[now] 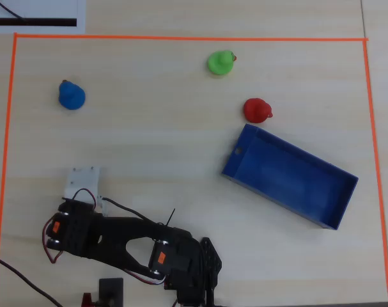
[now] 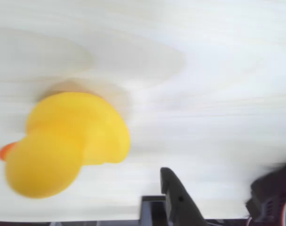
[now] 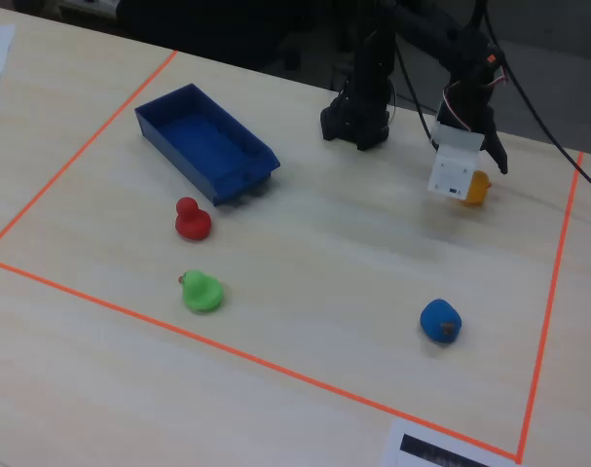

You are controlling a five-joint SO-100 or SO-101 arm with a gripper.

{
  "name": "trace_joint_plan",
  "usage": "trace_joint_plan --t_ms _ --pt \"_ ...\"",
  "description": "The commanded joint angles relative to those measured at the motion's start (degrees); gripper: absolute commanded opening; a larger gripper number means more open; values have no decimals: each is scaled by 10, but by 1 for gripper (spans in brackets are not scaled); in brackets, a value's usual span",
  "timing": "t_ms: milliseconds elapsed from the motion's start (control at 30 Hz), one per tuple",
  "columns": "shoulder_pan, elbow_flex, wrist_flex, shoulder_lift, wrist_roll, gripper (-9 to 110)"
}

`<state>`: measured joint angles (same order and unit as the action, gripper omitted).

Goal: Grasp yellow duck and put it into box.

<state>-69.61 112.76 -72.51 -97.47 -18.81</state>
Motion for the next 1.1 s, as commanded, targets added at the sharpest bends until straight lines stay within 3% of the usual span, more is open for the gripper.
trace_joint_plan --t_ms 0,800,867,967,1067 --pt "-9 -38 4 4 6 51" --pt "42 20 121 46 -36 49" --pt "47 34 134 48 -38 39" --pt "54 54 151 48 -27 2" --pt "62 68 160 47 -27 0"
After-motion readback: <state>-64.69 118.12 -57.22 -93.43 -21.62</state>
